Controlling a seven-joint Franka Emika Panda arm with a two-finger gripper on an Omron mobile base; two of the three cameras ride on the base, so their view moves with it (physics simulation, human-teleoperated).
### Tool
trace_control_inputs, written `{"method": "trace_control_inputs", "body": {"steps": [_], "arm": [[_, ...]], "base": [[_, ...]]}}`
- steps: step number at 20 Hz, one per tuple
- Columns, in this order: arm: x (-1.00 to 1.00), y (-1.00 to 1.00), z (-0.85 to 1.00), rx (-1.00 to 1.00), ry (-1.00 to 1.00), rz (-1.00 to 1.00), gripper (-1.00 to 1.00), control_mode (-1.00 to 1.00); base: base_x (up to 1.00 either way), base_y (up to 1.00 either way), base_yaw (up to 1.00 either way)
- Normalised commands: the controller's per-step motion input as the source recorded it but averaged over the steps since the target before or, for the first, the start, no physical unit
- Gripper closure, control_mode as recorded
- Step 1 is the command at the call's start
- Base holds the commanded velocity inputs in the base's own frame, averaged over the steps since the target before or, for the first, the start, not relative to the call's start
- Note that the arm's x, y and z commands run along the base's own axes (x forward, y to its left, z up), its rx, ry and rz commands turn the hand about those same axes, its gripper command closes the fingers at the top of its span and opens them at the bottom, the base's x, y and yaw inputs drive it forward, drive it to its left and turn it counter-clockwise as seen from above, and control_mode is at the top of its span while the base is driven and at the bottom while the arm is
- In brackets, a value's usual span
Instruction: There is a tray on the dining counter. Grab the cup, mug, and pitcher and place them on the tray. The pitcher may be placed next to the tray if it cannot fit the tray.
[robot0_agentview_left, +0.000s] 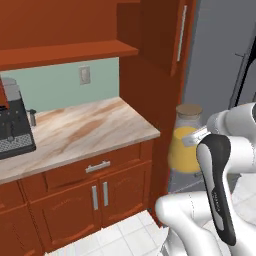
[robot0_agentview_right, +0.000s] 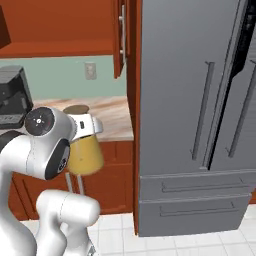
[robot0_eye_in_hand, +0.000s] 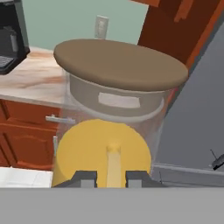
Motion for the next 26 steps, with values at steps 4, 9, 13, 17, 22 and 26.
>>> {"method": "trace_control_inputs", "body": {"steps": [4, 9, 13, 17, 22, 26], "arm": [[0.00, 0.00, 0.00, 0.00, 0.00, 0.00, 1.00, 1.00], [0.00, 0.00, 0.00, 0.00, 0.00, 0.00, 1.00, 1.00], [0.00, 0.00, 0.00, 0.00, 0.00, 0.00, 1.00, 1.00], [0.00, 0.00, 0.00, 0.00, 0.00, 0.00, 1.00, 1.00], [0.00, 0.00, 0.00, 0.00, 0.00, 0.00, 1.00, 1.00], [0.00, 0.00, 0.00, 0.00, 0.00, 0.00, 1.00, 1.00]], "base": [[-0.77, 0.00, -0.34], [-0.72, 0.00, -0.40], [-0.64, -0.04, -0.49], [-0.63, -0.13, -0.54], [-0.58, -0.13, -0.58], [-0.60, -0.17, -0.61]]}}
